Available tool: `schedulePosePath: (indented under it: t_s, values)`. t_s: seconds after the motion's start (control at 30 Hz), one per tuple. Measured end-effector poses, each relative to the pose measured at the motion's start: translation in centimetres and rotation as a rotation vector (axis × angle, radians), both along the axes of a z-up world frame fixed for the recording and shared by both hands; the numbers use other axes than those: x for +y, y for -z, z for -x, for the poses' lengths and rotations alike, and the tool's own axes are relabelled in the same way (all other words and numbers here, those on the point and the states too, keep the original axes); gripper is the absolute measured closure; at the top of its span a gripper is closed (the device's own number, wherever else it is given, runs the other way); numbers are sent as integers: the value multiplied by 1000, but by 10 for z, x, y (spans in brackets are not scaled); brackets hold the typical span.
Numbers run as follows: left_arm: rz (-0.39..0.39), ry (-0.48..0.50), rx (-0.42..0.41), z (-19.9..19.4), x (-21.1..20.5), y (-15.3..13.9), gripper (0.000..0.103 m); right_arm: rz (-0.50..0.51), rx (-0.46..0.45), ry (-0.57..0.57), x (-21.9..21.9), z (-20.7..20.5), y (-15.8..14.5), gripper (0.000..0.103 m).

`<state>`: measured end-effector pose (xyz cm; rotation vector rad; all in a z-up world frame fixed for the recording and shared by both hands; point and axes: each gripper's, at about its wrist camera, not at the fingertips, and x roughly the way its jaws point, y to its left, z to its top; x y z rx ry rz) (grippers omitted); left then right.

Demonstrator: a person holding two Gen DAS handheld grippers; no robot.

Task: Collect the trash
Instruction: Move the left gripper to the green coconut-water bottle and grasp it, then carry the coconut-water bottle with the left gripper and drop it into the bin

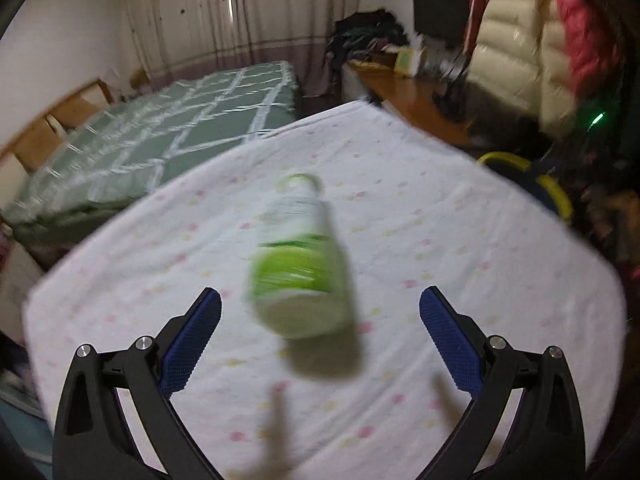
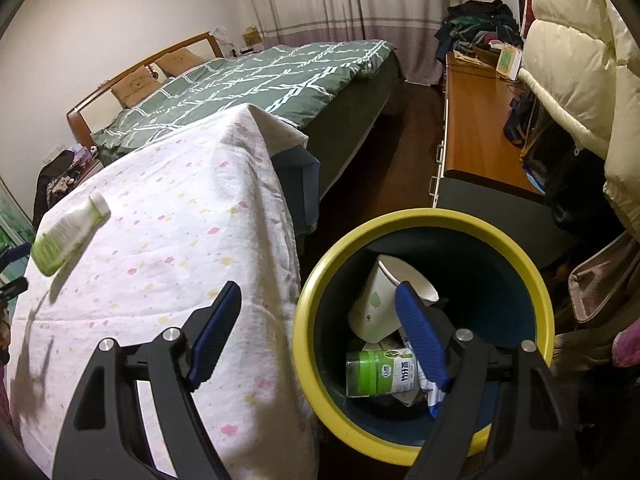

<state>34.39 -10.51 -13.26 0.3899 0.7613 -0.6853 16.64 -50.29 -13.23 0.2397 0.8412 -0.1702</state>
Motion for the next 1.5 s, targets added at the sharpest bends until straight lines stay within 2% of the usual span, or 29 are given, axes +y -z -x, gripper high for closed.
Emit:
schedulePosePath:
  t_s: [0.13,0.27,0.5,0.6,0.73,0.93,0.97,1.0,1.23,1.5]
  values:
    - [-51,-4,23,-14,-8,7,6,-8,-4,10,-4,6,-1,28]
    - [1,17,140,-31,-14,10,6,-16,6,17,-8,9,0,28]
    - [-25,-50,171,-49,-29,9,7,-31,8,25,-13,12,4,28]
    - [-59,-78,187,-54,-39,15,18,-37,11,23,-13,14,6,28]
    - [-79,-116,210,-59,-43,25,27,-45,14,24,-14,16,9,28]
    - [-55,-156,232,-66,-44,35,42,-54,17,34,-17,23,12,28]
    - [-48,-155,237,-66,-43,35,47,-56,18,36,-18,24,12,28]
    - [-47,-155,236,-65,-45,34,50,-58,19,39,-19,25,13,28]
    - [-38,-146,171,-50,-51,15,52,-72,19,43,-22,33,17,28]
    - [-32,-97,75,-11,-67,-17,52,-84,11,50,-26,43,17,28]
